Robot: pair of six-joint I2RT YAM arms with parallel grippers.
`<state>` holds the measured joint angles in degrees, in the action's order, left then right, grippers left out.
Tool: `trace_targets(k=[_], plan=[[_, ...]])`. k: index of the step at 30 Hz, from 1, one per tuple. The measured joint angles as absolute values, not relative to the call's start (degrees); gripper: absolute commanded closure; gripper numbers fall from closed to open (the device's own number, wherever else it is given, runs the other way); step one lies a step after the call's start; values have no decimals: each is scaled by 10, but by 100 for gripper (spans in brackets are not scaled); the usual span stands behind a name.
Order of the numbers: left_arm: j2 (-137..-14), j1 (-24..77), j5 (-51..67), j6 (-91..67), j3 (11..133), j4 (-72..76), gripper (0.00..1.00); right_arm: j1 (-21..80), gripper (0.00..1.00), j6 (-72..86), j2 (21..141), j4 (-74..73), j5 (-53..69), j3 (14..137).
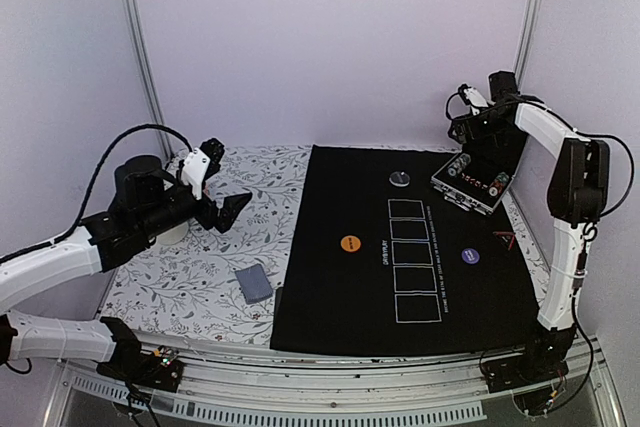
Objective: Distribute texas hold em gaming equipment
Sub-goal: Pick up the pile of poker chips from the chip case.
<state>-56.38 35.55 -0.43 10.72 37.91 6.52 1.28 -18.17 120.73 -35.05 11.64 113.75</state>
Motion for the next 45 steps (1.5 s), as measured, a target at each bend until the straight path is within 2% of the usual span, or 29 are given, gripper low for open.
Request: trace_targets(k=[4, 11, 24, 31, 35, 45], plan=[[-580, 351, -4, 112, 378, 68, 2, 13, 11, -223, 1286, -340, 110, 1207], [-605, 342, -4, 114, 377, 68, 2, 13, 20, -268, 1365, -338, 93, 1216], [-625, 332, 8, 114, 377, 69, 2, 12, 40, -297, 1412, -333, 66, 1216], [-631, 331, 9, 114, 377, 68, 2, 12, 42, -302, 1419, -329, 55, 1224], [-631, 331, 10, 113, 377, 68, 2, 13, 49, -310, 1423, -329, 49, 1229], [-631, 328, 11, 113, 377, 68, 2, 24, 56, -334, 1423, -328, 30, 1230]])
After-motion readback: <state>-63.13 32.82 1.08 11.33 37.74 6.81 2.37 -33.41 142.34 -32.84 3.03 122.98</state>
